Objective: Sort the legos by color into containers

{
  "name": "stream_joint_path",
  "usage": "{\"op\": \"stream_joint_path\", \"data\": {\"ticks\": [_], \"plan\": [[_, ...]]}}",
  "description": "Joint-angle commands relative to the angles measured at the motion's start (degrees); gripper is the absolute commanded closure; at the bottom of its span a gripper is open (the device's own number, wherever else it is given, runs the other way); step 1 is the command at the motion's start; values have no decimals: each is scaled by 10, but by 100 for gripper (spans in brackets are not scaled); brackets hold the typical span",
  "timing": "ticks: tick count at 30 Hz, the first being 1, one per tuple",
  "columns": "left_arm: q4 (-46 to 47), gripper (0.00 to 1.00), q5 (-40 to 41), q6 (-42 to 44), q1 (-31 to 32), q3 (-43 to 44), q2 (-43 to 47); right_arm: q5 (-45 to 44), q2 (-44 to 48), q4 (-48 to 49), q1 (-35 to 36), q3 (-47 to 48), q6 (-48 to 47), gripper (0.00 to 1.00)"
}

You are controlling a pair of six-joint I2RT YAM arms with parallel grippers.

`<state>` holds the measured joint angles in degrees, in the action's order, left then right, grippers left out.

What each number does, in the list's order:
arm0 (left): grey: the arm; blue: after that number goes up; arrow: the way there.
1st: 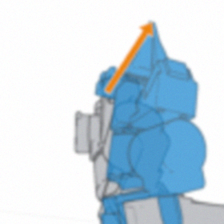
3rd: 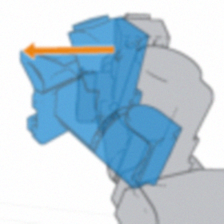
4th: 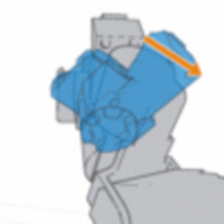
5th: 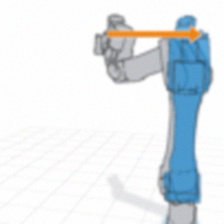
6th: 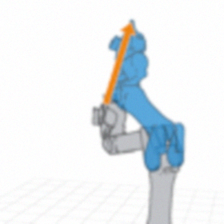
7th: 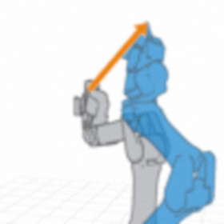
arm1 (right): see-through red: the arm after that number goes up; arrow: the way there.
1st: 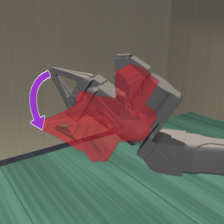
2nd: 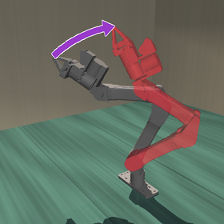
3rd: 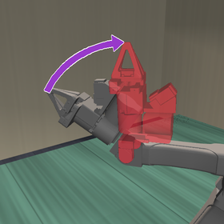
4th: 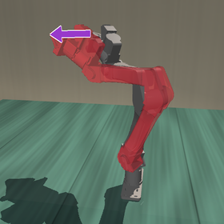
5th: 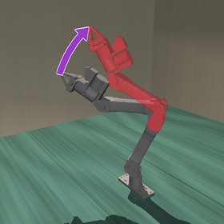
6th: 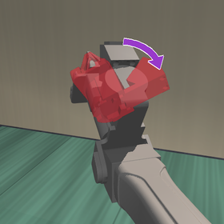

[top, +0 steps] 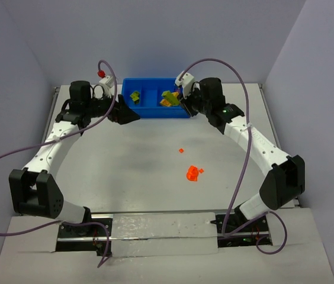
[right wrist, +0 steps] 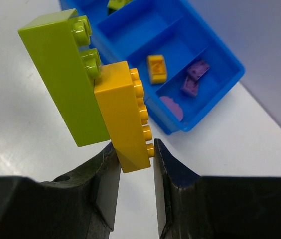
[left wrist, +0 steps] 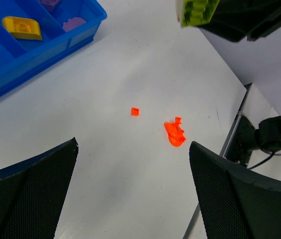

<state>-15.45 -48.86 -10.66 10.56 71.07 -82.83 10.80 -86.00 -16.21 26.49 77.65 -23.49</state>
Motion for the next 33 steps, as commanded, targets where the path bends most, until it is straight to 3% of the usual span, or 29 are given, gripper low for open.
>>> {"op": "stream_joint_path", "data": {"ticks": [1,7,14,22,33], "plan": [[107,1,-48,-30,-2,-38,23,-84,7,101,6,-5,44,100],[37,1,-59,20,-3,19,-26,-107,40,206,12,-91,32,100],[83,1,-56,-22,2,45,-65,-154,31,219,39,-93,55,100],[53,8,-88,-44,18,164,-185,-127,-41,167,53,1,40,100],[108,6,-98,-110,39,202,-215,-124,-60,123,70,19,41,100]]}}
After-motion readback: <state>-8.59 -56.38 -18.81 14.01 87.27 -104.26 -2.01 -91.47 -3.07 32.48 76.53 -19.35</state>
